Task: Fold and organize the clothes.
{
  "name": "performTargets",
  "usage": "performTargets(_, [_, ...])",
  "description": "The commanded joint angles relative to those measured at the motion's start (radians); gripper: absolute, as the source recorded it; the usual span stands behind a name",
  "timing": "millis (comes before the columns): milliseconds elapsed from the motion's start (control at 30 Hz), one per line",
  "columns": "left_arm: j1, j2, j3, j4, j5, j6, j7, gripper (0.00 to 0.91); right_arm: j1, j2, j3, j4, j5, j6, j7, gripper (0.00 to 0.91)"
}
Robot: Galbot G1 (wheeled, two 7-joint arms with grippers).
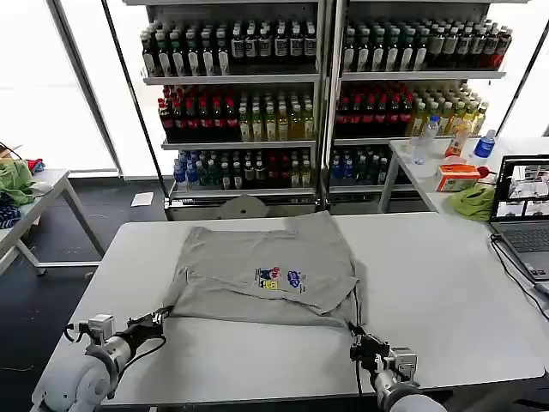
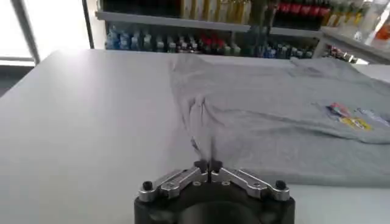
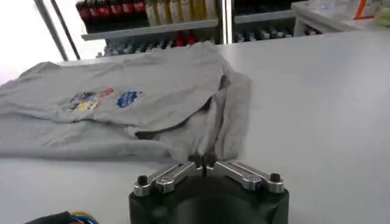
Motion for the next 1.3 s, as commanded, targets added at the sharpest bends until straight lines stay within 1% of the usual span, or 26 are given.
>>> performTargets(33, [0.189, -0.032, -0.052, -0.159, -0.001, 0.017, -0.029, 0.000, -0.039, -0.058, 0.008, 0.045, 0.022, -0.005, -0.014, 0.000])
performTargets(167, [0.240, -0.047, -0.080, -0.217, 0.022, 0.017, -0.040, 0.000, -0.106, -0.098, 0.035, 0.088, 0.030, -0.004, -0.022, 0.000])
performTargets(300, [0.328, -0.049, -0.113, -0.248, 0.033, 0.017, -0.040, 0.000, -0.170, -0.113, 0.062, 0.109, 0.027, 0.003, -0.029, 0.000])
performTargets(467, [0.406, -0.054, -0.151, -0.289, 0.032, 0.017, -0.033, 0.000, -0.267, -0.134, 0.115, 0.160, 0.023, 0.022, -0.044, 0.000])
performTargets(667, [0.497, -0.061, -0.208, -0.349, 0.039, 0.017, -0.033, 0.000, -0.367, -0.155, 0.151, 0.204, 0.017, 0.029, -0.053, 0.000])
performTargets(733, [0.509, -0.062, -0.212, -0.352, 0.042, 0.017, -0.032, 0.010, -0.384, -0.154, 0.157, 0.209, 0.013, 0.031, -0.055, 0.000])
performTargets(867, [0.516, -0.043, -0.222, -0.355, 0.039, 0.017, -0.024, 0.000, -0.403, -0.150, 0.156, 0.211, -0.001, 0.032, -0.058, 0.000])
performTargets(1000, [0.504, -0.023, -0.232, -0.353, 0.037, 0.018, -0.007, 0.000, -0.408, -0.143, 0.152, 0.216, -0.011, 0.014, -0.055, 0.000])
performTargets(1033, [0.502, -0.022, -0.232, -0.353, 0.038, 0.018, -0.007, 0.050, -0.407, -0.140, 0.151, 0.216, -0.013, 0.013, -0.055, 0.907])
performTargets(1067, [0.497, -0.020, -0.231, -0.352, 0.039, 0.018, -0.008, 0.292, -0.406, -0.137, 0.151, 0.216, -0.017, 0.012, -0.057, 0.907])
performTargets(1100, [0.496, -0.018, -0.232, -0.351, 0.038, 0.018, -0.007, 0.705, -0.405, -0.135, 0.149, 0.217, -0.018, 0.012, -0.056, 0.907])
performTargets(1133, [0.495, -0.016, -0.235, -0.351, 0.035, 0.018, -0.007, 0.877, -0.405, -0.134, 0.149, 0.217, -0.017, 0.013, -0.056, 0.907])
performTargets(1167, [0.494, -0.015, -0.238, -0.351, 0.032, 0.018, -0.009, 0.907, -0.404, -0.132, 0.152, 0.220, -0.018, 0.015, -0.055, 0.907])
performTargets(1300, [0.507, -0.008, -0.264, -0.362, 0.012, 0.019, -0.007, 0.907, -0.393, -0.134, 0.172, 0.228, -0.009, 0.027, -0.053, 0.907])
